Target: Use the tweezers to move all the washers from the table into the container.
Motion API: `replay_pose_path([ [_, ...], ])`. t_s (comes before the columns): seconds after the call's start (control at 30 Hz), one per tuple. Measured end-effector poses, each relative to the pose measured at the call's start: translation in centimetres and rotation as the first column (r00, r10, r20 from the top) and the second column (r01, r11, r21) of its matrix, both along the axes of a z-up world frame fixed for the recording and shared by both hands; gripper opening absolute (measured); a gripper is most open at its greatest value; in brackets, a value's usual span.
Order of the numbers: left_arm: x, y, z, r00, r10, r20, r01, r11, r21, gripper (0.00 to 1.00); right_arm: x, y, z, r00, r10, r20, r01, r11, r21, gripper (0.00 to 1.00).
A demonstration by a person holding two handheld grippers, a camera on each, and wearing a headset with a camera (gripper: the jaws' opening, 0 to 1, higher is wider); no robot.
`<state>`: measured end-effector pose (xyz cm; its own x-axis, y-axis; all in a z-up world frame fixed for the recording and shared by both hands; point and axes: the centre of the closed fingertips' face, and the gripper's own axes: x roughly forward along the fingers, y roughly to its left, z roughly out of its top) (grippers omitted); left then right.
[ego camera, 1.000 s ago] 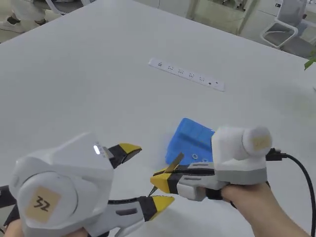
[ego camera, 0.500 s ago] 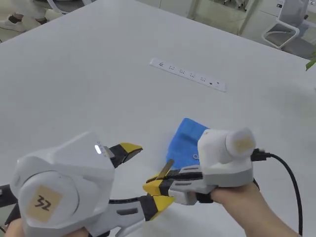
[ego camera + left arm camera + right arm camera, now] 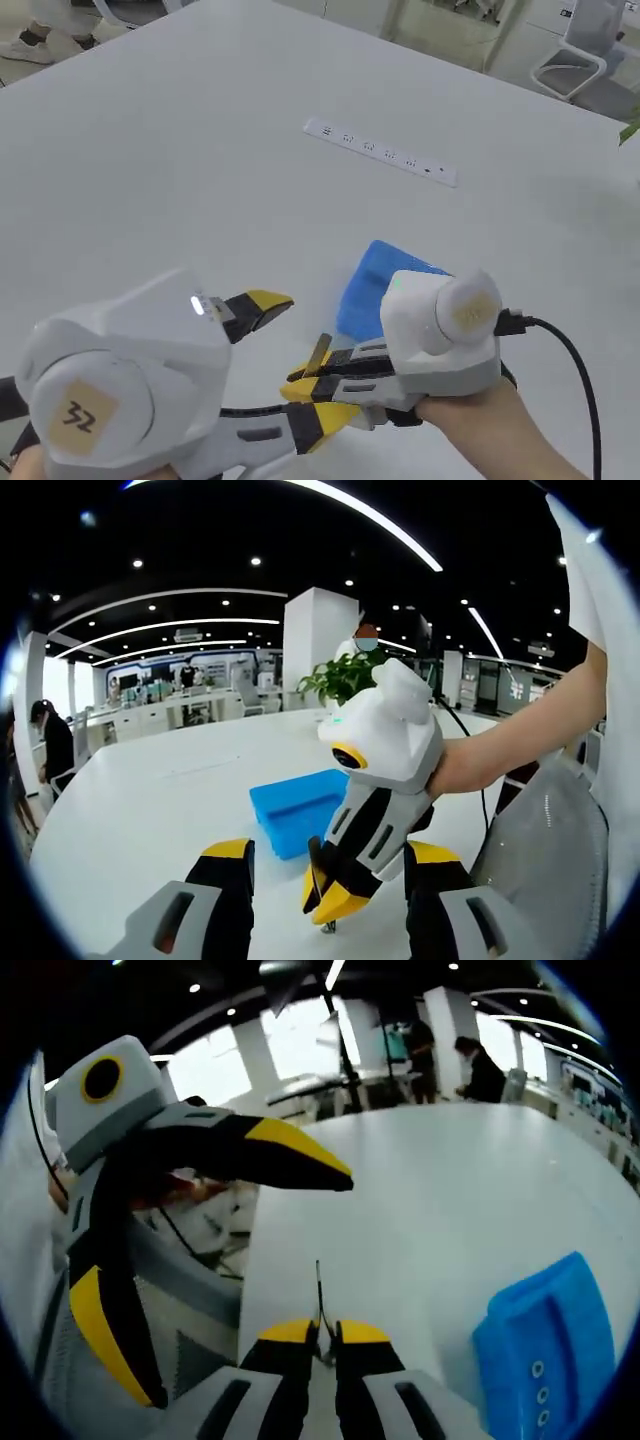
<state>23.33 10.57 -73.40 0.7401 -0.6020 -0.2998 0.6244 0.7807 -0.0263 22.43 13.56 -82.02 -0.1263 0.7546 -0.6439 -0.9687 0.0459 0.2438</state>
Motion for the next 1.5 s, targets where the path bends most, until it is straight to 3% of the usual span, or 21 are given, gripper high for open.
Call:
replay_pose_path([
  [0.03,-0.1,-0.3,0.3,1.0,-0.008,0.005,0.009,1.0,-0.025,0.62,-0.2,0.0,0.0,1.0,0.008,-0.001,-0.008,1.0,0.005,0.05],
  [0.2,-0.1,-0.3,0.4,1.0,-0.013,0.004,0.013,0.999,-0.031,0.63,-0.8,0.1,0.0,0.996,0.071,0.05,-0.072,0.997,0.02,0.06],
  [0.33,-0.1,-0.5,0.5,1.0,-0.019,0.008,0.02,0.999,-0.037,0.64,-1.1,0.2,0.0,0.995,0.082,0.063,-0.084,0.996,0.042,0.06],
  [0.47,-0.1,-0.4,0.6,1.0,-0.019,0.007,0.02,0.999,-0.042,0.64,-1.3,0.2,0.0,0.988,0.103,0.114,-0.11,0.992,0.059,0.06],
  [0.67,-0.1,-0.4,0.7,1.0,-0.022,0.007,0.022,0.999,-0.047,0.64,-1.6,0.7,0.1,0.987,0.088,0.138,-0.105,0.988,0.115,0.06],
  [0.87,-0.1,-0.3,0.7,1.0,-0.017,0.007,0.018,0.999,-0.042,0.63,-2.5,1.7,-0.1,0.965,0.127,0.228,-0.16,0.978,0.13,0.07],
  [0.97,-0.1,-0.1,0.6,1.0,-0.012,0.005,0.012,0.999,-0.039,0.62,-2.2,1.7,-0.1,0.965,0.1,0.242,-0.133,0.983,0.127,0.07],
  [1.13,0.0,0.0,0.7,1.0,-0.005,0.006,0.005,0.999,-0.044,0.62,-1.0,0.7,0.3,0.983,-0.002,0.184,-0.029,0.986,0.164,0.05],
  [1.27,0.0,0.0,0.6,1.0,-0.008,0.007,0.008,0.999,-0.037,0.62,-1.3,-0.4,0.3,0.983,-0.001,0.185,-0.027,0.988,0.152,0.04],
  [1.33,0.0,-0.1,0.6,1.0,-0.011,0.008,0.011,0.999,-0.035,0.62,-1.6,-0.5,0.2,0.986,-0.002,0.165,-0.023,0.988,0.151,0.04],
  [1.5,0.0,-0.1,0.6,1.0,-0.009,0.007,0.009,0.999,-0.037,0.61,-1.7,-0.7,0.3,0.984,-0.023,0.175,-0.002,0.99,0.14,0.04],
])
